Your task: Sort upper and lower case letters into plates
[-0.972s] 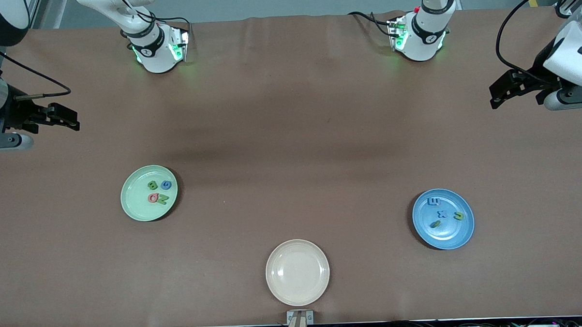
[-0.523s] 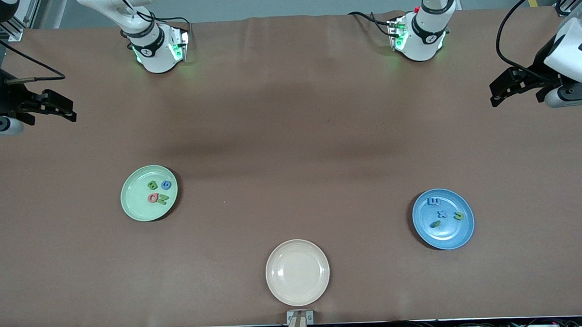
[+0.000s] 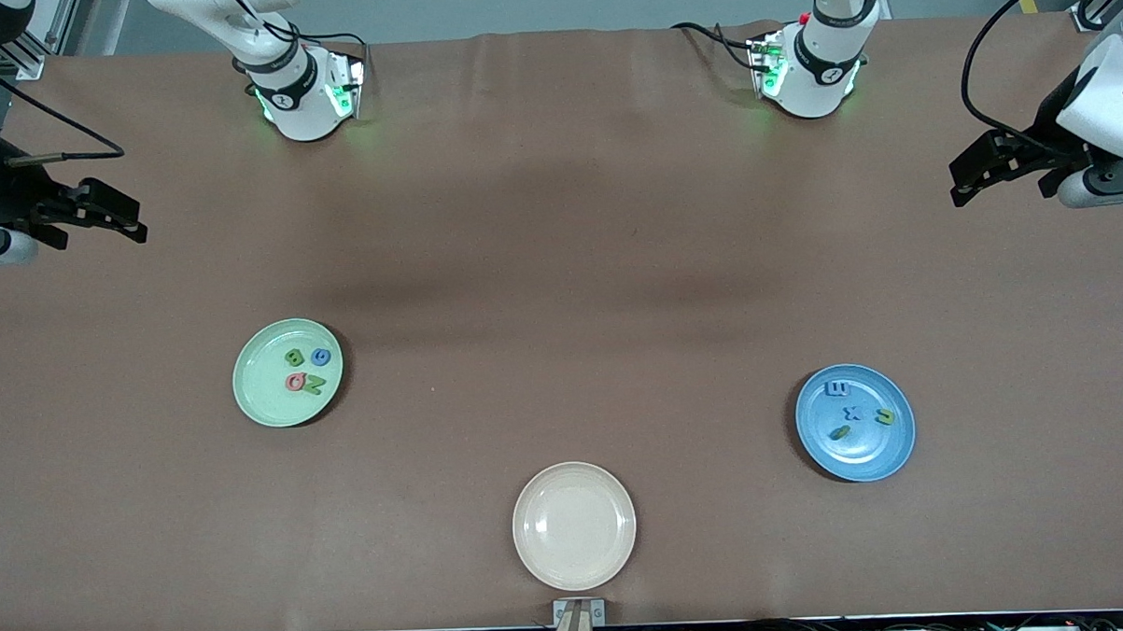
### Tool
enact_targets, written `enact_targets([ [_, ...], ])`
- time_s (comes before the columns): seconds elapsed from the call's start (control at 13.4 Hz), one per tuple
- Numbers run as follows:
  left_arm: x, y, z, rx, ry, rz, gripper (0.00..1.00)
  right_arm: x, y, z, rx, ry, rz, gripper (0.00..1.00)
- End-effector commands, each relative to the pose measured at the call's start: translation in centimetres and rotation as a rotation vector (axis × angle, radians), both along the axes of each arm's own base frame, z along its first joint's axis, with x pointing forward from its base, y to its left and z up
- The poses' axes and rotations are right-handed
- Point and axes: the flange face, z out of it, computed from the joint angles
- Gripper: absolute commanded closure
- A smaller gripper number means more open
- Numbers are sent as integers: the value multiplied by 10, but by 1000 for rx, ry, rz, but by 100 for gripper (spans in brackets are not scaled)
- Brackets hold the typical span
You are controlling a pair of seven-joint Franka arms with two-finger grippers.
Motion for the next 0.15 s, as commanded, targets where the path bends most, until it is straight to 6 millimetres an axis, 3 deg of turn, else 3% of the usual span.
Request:
enact_targets([
  [0.0, -5, -3, 7, -18, -16, -18, 0, -8, -1, 1, 11, -14, -18, 0],
  [0.07, -5, -5, 7, -18, -14, -21, 0, -8, 0, 1, 12, -14, -18, 0],
])
